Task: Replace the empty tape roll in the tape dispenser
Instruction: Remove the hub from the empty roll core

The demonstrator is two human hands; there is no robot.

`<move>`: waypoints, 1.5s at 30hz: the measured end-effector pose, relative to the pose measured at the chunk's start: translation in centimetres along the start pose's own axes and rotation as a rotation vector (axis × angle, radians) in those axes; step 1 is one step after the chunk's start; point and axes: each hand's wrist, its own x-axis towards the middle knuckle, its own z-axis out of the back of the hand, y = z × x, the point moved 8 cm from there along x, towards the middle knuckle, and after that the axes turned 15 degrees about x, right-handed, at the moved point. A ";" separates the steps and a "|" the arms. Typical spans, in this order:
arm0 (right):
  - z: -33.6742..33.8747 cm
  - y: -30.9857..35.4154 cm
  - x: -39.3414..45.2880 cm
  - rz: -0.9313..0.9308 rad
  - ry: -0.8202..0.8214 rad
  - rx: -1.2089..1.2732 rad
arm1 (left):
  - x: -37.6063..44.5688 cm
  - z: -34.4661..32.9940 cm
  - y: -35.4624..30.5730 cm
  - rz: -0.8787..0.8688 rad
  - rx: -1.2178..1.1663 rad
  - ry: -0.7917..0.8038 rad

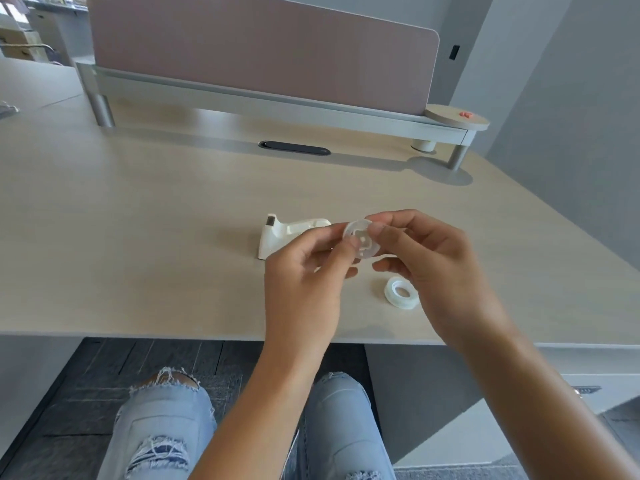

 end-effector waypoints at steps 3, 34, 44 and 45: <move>0.8 0.2 -1.8 -0.014 -0.009 -0.007 | -1.6 -0.8 0.3 0.058 -0.090 0.002; 1.3 -1.2 -10.7 -0.260 -0.086 0.415 | -9.7 -3.0 1.2 0.443 -0.560 0.294; 1.8 -2.2 -9.1 -0.273 -0.094 0.414 | -8.4 -4.1 2.1 0.475 -0.581 0.328; 2.0 -2.3 -8.9 -0.276 -0.097 0.415 | -8.1 -4.2 2.3 0.477 -0.573 0.322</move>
